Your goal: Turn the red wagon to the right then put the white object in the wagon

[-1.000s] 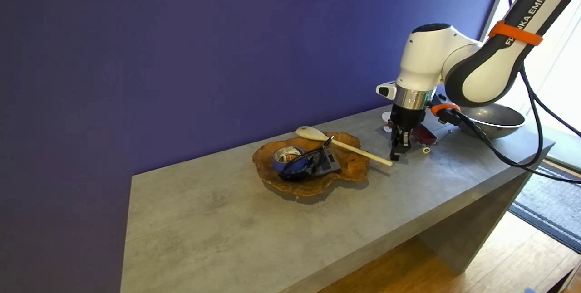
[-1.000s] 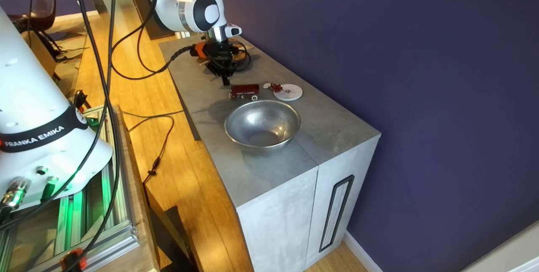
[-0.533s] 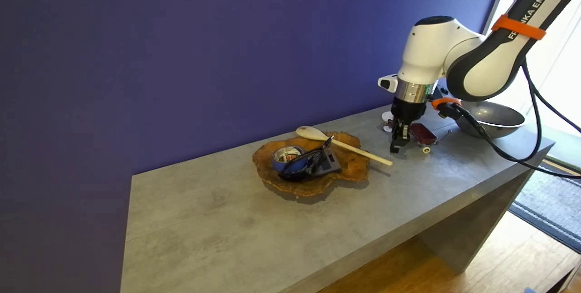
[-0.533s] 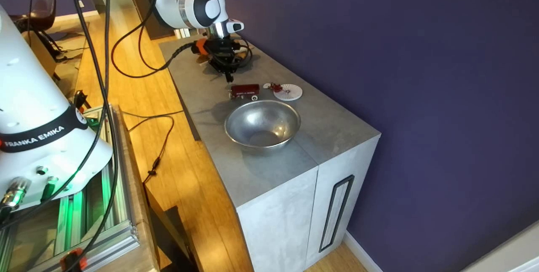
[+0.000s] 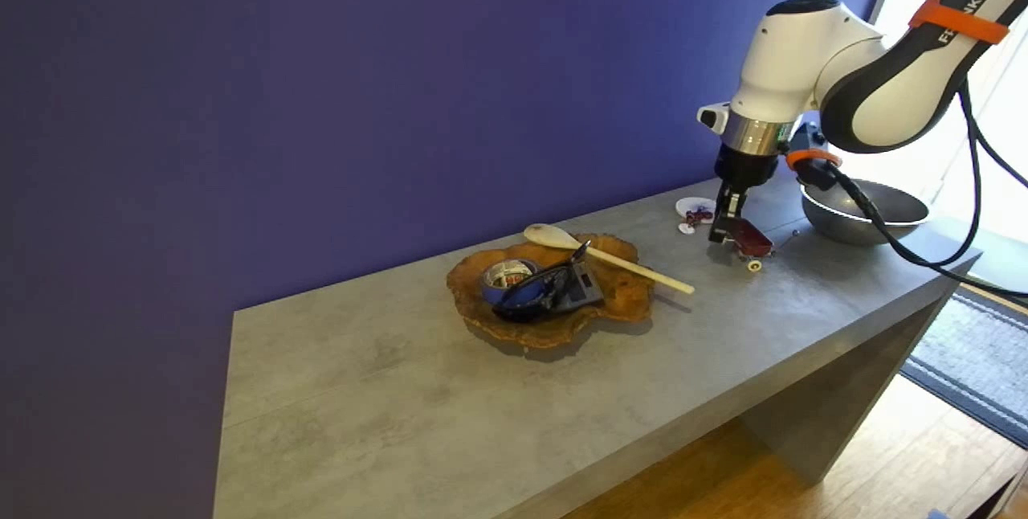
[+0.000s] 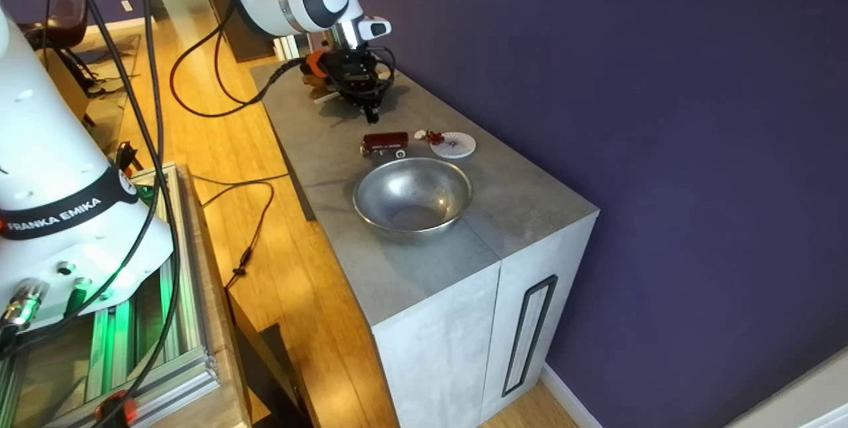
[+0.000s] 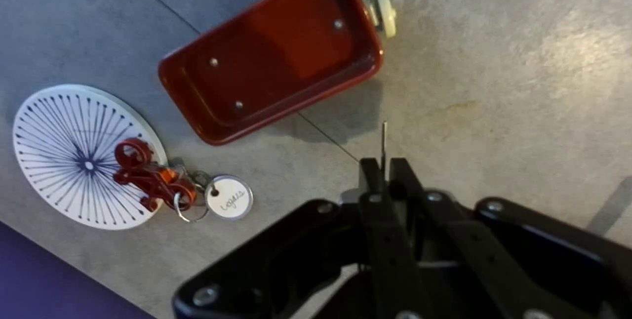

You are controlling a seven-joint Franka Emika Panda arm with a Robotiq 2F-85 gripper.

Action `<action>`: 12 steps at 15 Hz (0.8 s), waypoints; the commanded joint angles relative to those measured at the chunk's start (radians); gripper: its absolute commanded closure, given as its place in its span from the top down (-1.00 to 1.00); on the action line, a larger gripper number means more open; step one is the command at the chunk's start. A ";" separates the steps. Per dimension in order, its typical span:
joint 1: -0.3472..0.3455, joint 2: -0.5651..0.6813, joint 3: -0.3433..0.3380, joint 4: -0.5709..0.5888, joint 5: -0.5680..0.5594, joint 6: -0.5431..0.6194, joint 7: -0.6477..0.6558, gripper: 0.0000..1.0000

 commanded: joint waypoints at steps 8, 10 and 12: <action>0.089 -0.105 -0.143 -0.168 -0.042 0.117 0.252 -0.96; 0.107 -0.105 -0.167 -0.179 -0.028 0.141 0.283 -0.96; 0.125 -0.097 -0.194 -0.180 -0.029 0.150 0.304 -0.96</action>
